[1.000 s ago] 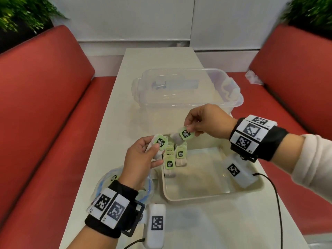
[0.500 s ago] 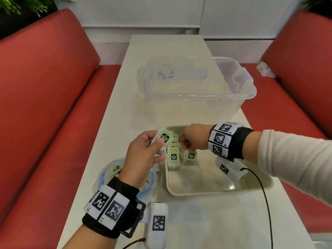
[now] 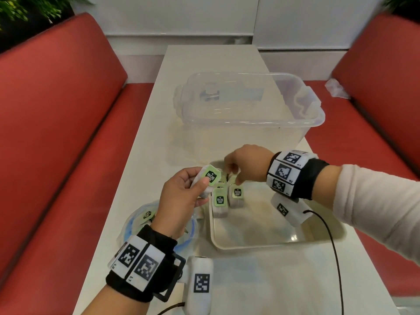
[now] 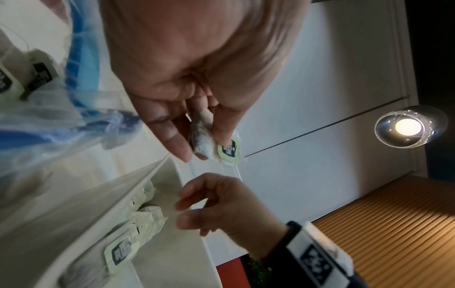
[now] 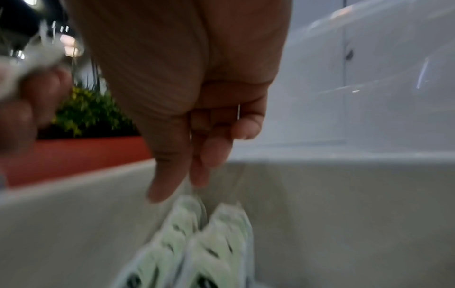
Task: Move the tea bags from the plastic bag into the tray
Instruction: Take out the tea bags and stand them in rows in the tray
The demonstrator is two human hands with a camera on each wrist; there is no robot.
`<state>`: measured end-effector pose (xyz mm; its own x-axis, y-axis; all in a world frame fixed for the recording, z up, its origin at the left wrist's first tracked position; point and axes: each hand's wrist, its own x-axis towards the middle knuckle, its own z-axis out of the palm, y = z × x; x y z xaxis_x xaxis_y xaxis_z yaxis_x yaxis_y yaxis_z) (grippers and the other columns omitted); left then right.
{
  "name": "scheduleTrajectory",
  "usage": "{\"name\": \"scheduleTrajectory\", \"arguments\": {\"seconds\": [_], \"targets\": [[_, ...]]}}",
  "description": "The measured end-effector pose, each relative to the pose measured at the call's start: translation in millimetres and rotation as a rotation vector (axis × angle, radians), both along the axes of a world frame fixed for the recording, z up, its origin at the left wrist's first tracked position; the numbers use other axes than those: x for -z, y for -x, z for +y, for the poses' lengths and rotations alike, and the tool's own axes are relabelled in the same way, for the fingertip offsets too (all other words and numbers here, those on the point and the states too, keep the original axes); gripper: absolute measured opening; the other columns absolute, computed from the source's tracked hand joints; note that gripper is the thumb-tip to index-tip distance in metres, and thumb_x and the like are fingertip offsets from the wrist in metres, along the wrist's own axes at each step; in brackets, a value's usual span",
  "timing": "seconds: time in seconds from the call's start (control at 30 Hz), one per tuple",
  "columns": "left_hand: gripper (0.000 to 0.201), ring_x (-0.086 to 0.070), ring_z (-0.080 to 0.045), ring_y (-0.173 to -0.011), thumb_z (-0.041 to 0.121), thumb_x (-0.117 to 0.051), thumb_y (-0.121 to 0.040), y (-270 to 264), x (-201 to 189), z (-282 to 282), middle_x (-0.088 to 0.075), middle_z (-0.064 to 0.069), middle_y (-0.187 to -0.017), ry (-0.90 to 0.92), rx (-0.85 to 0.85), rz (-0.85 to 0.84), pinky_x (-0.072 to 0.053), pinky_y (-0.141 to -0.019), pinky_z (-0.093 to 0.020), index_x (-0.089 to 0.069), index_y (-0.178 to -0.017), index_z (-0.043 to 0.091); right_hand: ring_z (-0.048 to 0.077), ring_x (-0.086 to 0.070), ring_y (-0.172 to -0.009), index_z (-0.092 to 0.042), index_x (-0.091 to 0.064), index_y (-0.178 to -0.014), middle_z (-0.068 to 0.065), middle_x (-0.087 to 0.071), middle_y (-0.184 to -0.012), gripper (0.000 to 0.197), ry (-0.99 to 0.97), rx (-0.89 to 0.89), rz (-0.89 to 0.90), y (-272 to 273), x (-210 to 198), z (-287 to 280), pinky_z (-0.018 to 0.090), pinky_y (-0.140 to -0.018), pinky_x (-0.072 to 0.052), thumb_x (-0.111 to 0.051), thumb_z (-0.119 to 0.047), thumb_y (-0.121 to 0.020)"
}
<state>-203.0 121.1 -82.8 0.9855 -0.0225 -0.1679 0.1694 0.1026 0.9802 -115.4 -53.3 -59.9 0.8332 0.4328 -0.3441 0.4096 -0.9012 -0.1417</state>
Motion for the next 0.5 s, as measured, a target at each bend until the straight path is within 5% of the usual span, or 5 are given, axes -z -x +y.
{"name": "scheduleTrajectory", "arguments": {"seconds": [0.17,0.33,0.4,0.5], "targets": [[0.016,-0.064,-0.007,-0.070,0.004,-0.060,-0.087,-7,-4,-8,-0.072,-0.002,-0.085,-0.006,-0.024,-0.045,-0.052,-0.064,-0.020,-0.064,-0.091,0.019,-0.005,-0.055,-0.057,-0.023,-0.063,-0.096,-0.010,-0.069,-0.085,0.034,-0.432,0.063,0.146,22,-45,-2,0.007,-0.059,-0.041,-0.081,-0.031,-0.069],[0.019,-0.066,-0.013,-0.073,0.003,-0.065,-0.083,-12,-9,-15,-0.072,-0.006,-0.088,-0.066,0.038,-0.112,-0.054,-0.070,-0.022,-0.066,-0.094,0.019,0.006,-0.057,-0.047,-0.021,-0.064,-0.078,-0.007,-0.066,-0.066,0.009,-0.533,0.123,0.041,30,-57,-7,0.014,-0.055,-0.047,-0.071,-0.016,-0.082],[0.028,-0.067,-0.010,-0.081,0.004,-0.071,-0.078,-16,-8,-13,-0.072,0.001,-0.091,-0.231,0.066,-0.181,-0.053,-0.077,-0.019,-0.064,-0.096,0.025,0.002,-0.056,-0.045,-0.020,-0.065,-0.079,-0.007,-0.066,-0.067,0.008,-0.481,0.123,0.004,30,-59,-13,0.013,-0.055,-0.047,-0.069,-0.015,-0.082],[0.041,-0.059,-0.003,-0.100,0.014,-0.074,-0.076,-19,-9,-7,-0.065,0.015,-0.106,-0.711,0.107,-0.278,-0.043,-0.091,-0.018,-0.060,-0.109,0.031,-0.004,-0.053,-0.045,-0.020,-0.067,-0.082,-0.005,-0.065,-0.073,0.003,-0.329,0.107,-0.032,28,-55,-21,0.012,-0.054,-0.043,-0.068,-0.018,-0.083]]}}
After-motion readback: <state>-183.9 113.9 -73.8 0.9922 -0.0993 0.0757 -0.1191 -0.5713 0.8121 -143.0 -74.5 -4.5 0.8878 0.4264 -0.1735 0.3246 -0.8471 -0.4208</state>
